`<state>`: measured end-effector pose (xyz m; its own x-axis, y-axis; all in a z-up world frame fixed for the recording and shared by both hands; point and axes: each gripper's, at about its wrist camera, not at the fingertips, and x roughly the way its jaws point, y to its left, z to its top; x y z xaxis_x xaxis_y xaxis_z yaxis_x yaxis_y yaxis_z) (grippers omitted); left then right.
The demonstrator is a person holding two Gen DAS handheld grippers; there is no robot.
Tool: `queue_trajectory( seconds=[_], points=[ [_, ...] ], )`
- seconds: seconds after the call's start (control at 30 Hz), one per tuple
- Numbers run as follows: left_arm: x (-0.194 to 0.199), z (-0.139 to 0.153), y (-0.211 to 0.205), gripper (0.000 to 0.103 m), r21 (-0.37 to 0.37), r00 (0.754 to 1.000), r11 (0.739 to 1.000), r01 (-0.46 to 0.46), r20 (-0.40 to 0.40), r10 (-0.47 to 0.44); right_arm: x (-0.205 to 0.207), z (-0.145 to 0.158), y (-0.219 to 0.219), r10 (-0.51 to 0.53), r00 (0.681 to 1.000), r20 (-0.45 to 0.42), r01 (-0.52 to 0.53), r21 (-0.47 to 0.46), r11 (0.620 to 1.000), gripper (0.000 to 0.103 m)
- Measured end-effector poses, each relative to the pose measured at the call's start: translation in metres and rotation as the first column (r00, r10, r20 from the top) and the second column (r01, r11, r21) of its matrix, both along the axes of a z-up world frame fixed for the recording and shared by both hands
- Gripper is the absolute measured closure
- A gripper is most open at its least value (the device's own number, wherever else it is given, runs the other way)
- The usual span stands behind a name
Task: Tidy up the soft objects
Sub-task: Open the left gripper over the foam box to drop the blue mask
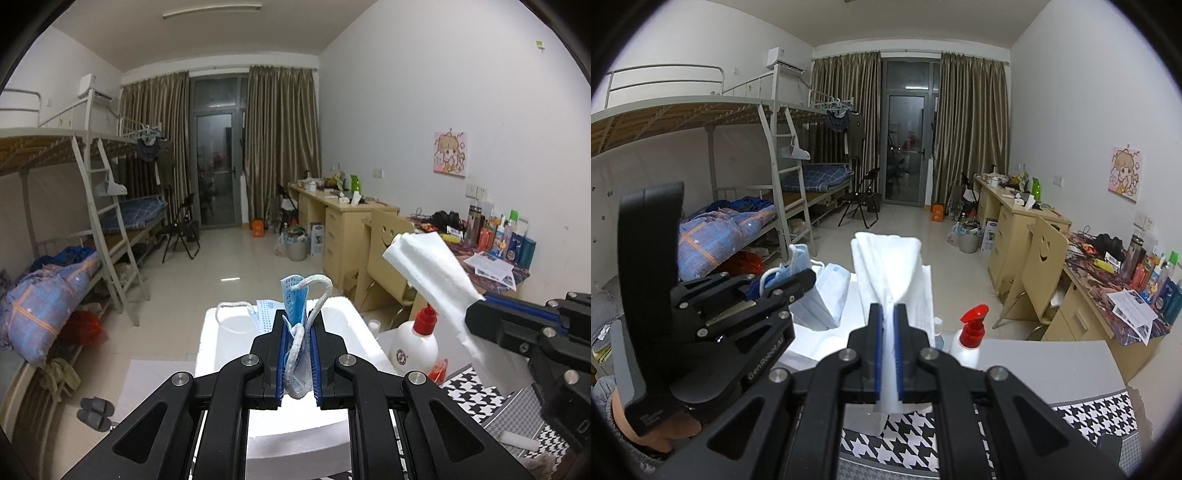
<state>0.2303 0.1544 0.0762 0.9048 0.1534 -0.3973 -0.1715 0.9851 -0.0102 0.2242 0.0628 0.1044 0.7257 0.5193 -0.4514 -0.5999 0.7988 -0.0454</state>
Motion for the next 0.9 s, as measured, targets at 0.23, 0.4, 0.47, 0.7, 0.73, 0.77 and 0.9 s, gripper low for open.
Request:
queue_trajectory(
  seconds=[0.23,0.4,0.47,0.7,0.73,0.77,0.9],
  points=[
    [0.010,-0.007,0.009,0.046,-0.015,0.999,1.000,0.000,-0.039,-0.001,0.004,0.000,0.003,-0.003,1.000,-0.009,0.003,-0.006,1.000,0.095],
    [0.009,-0.008,0.017,0.025,-0.014,0.999,0.999,-0.044,-0.033,0.043,0.008,0.000,0.007,-0.003,1.000,-0.016,0.003,-0.012,1.000,0.095],
    [0.005,-0.006,0.019,0.019,-0.016,0.998,0.998,-0.055,-0.022,0.054,0.009,0.000,0.008,0.002,1.000,-0.021,-0.002,-0.010,1.000,0.095],
    [-0.007,-0.001,0.030,0.001,-0.003,0.992,0.992,-0.129,0.003,0.129,0.010,0.000,0.015,0.016,0.999,-0.031,-0.017,-0.011,1.000,0.095],
    [-0.009,-0.001,0.032,0.001,0.002,0.990,0.990,-0.138,0.005,0.138,0.011,0.000,0.017,0.020,0.999,-0.034,-0.021,-0.013,1.000,0.095],
    [-0.011,-0.001,0.034,0.001,0.007,0.989,0.989,-0.145,0.004,0.145,0.011,0.000,0.018,0.027,0.999,-0.037,-0.028,-0.013,1.000,0.095],
    [-0.020,-0.001,0.043,0.001,-0.003,0.986,0.986,-0.169,0.004,0.169,0.010,0.002,0.025,0.056,0.997,-0.043,-0.057,-0.008,0.998,0.095]
  ],
)
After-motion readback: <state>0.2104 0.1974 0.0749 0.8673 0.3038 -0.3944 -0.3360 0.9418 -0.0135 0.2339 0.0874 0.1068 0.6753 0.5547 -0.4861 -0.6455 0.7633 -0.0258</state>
